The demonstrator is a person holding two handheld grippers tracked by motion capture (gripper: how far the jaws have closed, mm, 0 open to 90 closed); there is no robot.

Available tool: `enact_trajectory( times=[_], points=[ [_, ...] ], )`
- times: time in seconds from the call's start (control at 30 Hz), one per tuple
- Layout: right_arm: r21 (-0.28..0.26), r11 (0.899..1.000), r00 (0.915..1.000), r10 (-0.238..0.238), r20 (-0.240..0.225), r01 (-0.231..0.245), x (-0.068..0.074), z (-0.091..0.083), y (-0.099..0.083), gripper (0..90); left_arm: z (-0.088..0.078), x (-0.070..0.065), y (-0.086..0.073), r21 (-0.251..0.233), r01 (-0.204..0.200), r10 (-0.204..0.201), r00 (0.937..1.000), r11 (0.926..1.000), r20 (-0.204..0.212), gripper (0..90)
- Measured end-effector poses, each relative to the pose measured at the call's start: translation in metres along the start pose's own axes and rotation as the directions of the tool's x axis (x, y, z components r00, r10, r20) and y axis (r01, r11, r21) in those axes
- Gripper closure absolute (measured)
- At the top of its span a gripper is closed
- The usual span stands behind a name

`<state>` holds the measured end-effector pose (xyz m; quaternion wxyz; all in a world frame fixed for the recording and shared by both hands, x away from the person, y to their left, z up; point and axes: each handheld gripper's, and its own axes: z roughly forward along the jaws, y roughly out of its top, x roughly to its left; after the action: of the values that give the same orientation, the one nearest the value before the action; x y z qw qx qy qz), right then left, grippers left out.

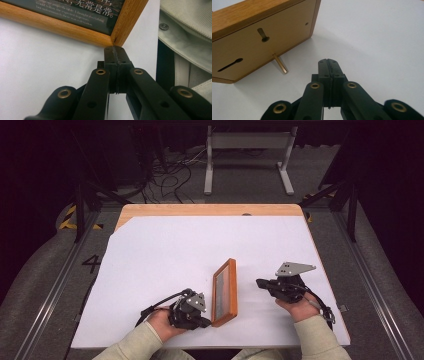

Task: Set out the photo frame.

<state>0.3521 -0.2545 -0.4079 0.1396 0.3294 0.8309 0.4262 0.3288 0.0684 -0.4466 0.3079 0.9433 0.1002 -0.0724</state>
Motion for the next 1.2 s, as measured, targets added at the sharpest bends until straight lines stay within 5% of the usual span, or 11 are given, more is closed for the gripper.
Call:
enact_trajectory(
  times=[0.57,1.2],
  points=[
    [-0.012,1.000,1.0000,0.000,-0.001,0.000,0.003,-0.012,-0.003,90.0,0.016,-0.009,0.017,-0.008,-0.025,0.025,0.9989,0.9997,0.039,89.5],
    [-0.012,1.000,0.9999,0.017,-0.001,-0.017,0.007,-0.030,-0.017,90.0,0.040,-0.014,0.047,-0.028,-0.040,0.041,0.9989,0.9988,0.024,89.6]
  ],
)
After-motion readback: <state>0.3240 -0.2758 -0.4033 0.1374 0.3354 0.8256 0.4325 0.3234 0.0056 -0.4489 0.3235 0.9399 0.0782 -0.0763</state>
